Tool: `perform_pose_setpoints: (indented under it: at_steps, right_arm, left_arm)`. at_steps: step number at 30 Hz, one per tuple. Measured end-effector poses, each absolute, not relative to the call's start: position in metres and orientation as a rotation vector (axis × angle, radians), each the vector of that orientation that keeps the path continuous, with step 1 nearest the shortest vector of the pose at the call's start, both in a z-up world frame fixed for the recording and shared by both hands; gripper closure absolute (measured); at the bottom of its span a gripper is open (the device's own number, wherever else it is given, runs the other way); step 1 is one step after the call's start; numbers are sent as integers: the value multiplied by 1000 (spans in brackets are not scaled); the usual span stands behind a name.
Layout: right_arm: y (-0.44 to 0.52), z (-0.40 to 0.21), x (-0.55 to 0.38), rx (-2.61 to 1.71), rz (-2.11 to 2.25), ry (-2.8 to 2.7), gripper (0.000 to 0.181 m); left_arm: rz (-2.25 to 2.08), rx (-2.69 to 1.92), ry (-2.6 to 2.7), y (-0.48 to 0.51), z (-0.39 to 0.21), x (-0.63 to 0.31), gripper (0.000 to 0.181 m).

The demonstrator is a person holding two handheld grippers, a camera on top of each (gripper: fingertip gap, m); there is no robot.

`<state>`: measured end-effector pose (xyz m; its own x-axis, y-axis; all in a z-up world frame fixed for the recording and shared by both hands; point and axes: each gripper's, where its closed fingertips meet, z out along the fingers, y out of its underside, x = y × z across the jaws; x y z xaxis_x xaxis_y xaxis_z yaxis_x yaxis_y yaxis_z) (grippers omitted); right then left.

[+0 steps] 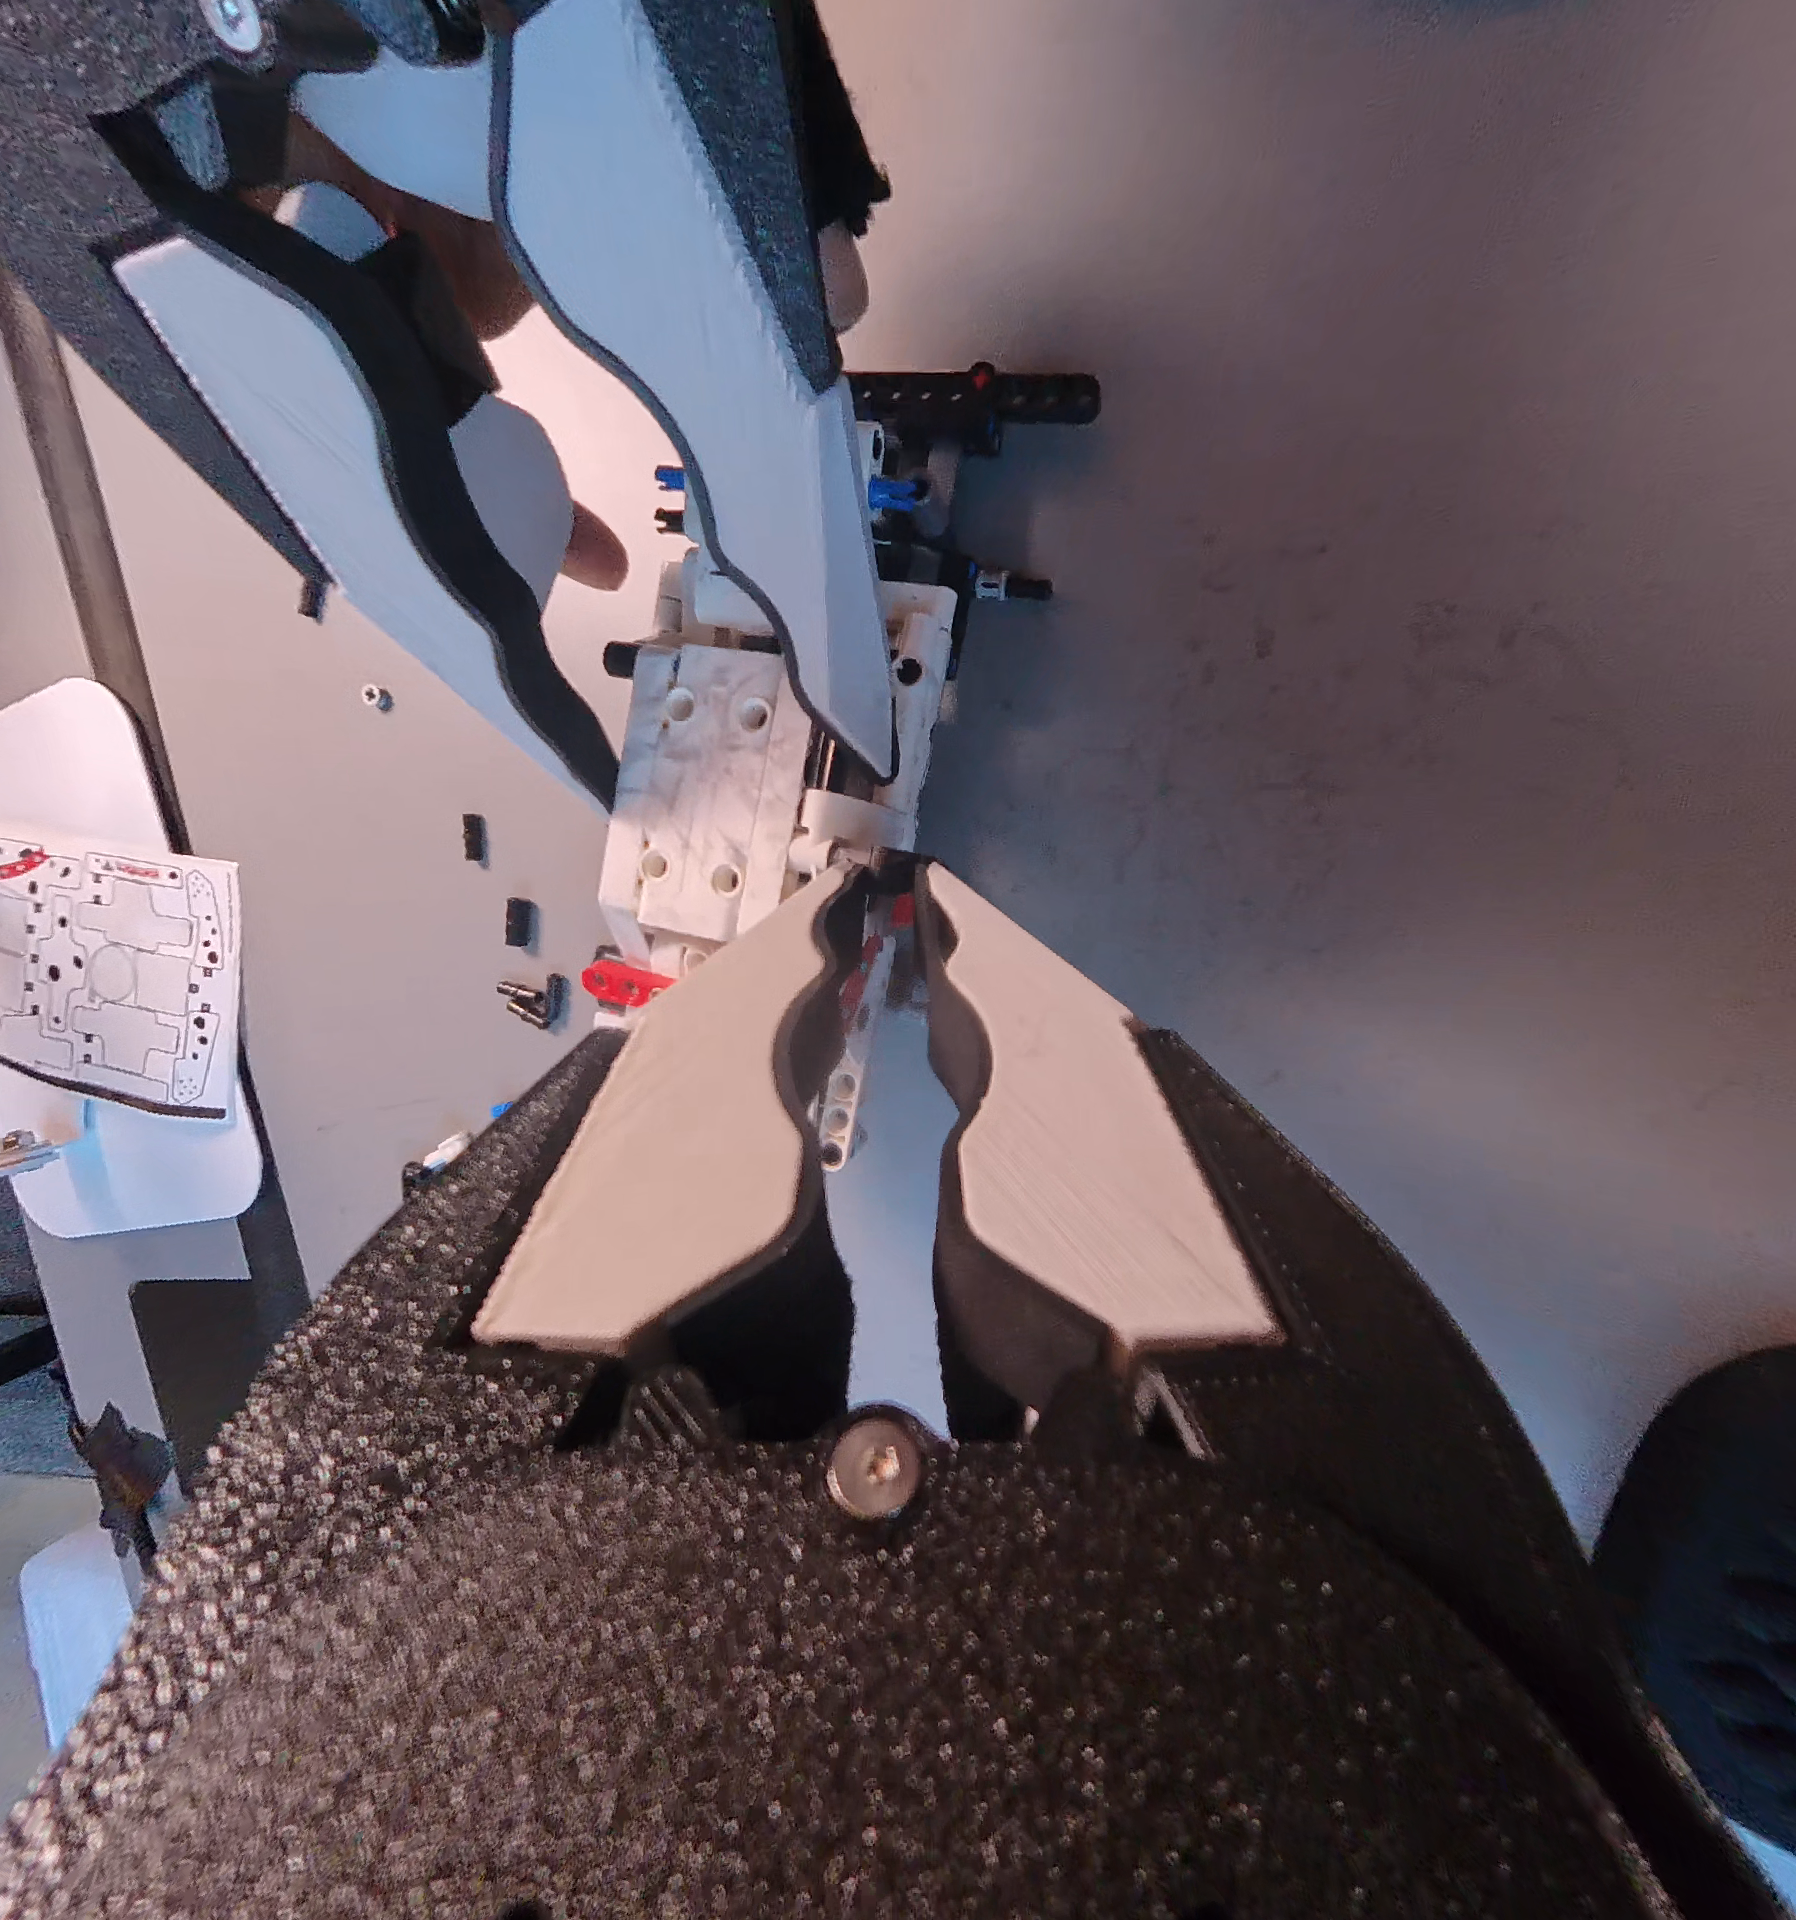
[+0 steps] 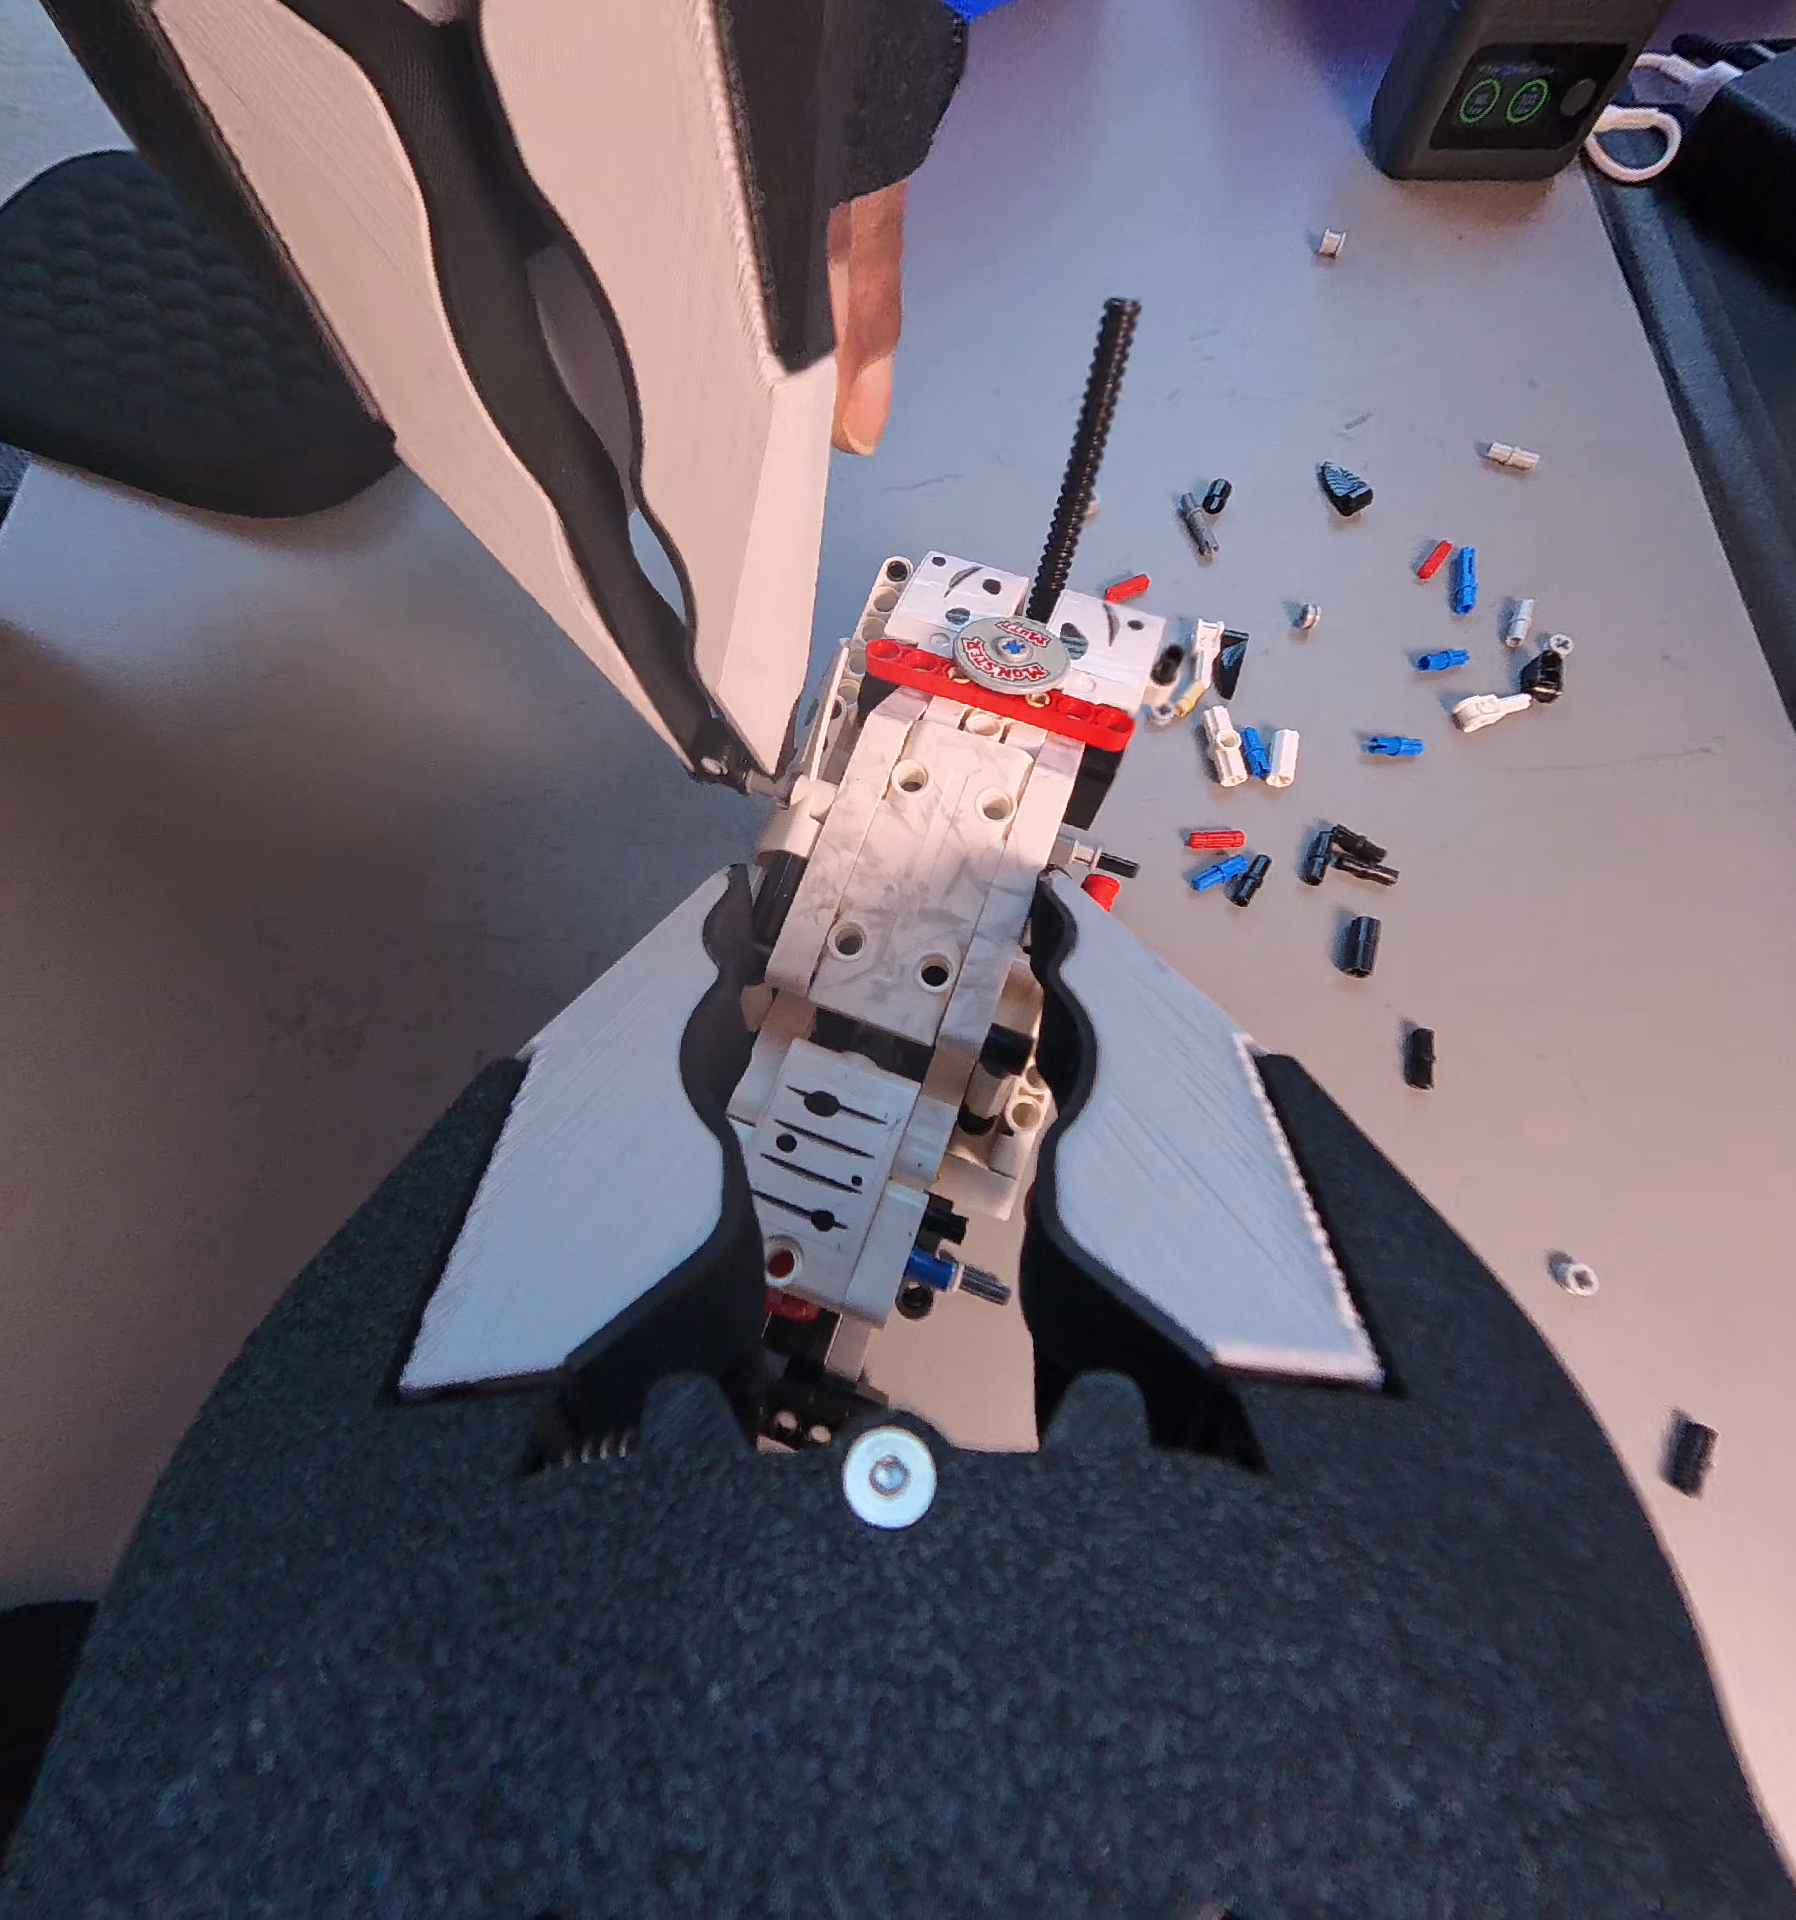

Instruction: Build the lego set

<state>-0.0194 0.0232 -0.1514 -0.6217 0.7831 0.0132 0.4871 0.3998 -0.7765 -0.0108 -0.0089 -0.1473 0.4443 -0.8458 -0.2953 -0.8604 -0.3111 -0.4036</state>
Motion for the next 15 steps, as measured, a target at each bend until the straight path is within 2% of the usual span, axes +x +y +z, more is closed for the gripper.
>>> perform_pose_setpoints:
  at_steps: [15]
  right_arm:
    - [23, -152, -19, -1080, 1064, -2305, 127]
  left_arm:
    - [342, -1909, 1508, -8, -149, -12, 172]
